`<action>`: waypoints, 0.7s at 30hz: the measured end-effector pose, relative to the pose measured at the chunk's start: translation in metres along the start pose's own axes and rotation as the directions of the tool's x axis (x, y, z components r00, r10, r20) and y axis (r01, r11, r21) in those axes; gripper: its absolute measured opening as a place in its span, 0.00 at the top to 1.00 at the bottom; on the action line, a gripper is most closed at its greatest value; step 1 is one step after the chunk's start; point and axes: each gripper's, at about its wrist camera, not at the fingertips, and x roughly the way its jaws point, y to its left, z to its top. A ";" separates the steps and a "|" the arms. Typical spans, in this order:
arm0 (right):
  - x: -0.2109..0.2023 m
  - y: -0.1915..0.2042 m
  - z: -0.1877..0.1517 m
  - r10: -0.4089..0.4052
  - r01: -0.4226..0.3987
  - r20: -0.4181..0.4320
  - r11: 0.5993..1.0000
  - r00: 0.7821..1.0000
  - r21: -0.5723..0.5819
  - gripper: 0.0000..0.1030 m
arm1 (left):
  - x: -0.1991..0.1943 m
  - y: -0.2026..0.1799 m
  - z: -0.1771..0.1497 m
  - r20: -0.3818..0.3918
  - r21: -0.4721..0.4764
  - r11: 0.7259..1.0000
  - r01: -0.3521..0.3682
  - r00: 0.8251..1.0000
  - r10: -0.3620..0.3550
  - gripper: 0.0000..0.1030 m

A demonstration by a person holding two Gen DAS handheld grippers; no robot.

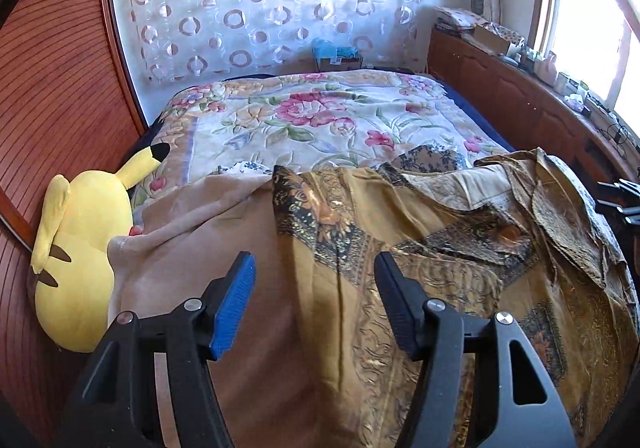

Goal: Fold small clothes
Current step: 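Grasp the shirt hem with the left gripper while the right gripper grasps it too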

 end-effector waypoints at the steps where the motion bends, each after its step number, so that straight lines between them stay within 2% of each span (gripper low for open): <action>1: 0.009 -0.003 0.004 -0.005 0.005 -0.012 1.000 1.000 0.005 0.37 | 0.003 0.002 0.000 -0.007 -0.006 1.000 -0.001 1.000 0.001 0.44; 7: 0.059 -0.016 0.019 -0.018 0.021 -0.067 0.999 0.998 0.047 0.37 | 0.011 0.008 0.001 -0.030 -0.017 1.000 0.008 1.000 -0.009 0.56; 15: 0.085 -0.026 0.033 0.014 -0.005 -0.089 0.995 0.996 0.098 0.37 | 0.015 0.003 0.005 -0.038 0.007 1.000 0.002 0.999 -0.001 0.67; 19: 0.090 -0.026 0.035 0.001 0.005 -0.096 0.997 0.995 0.071 0.37 | 0.014 -0.002 0.007 -0.039 0.027 1.000 0.001 0.999 0.000 0.80; 21: 0.090 -0.022 0.036 -0.002 0.006 -0.096 0.999 0.995 0.044 0.43 | 0.013 -0.004 0.008 -0.035 0.031 0.999 0.004 0.999 -0.003 0.88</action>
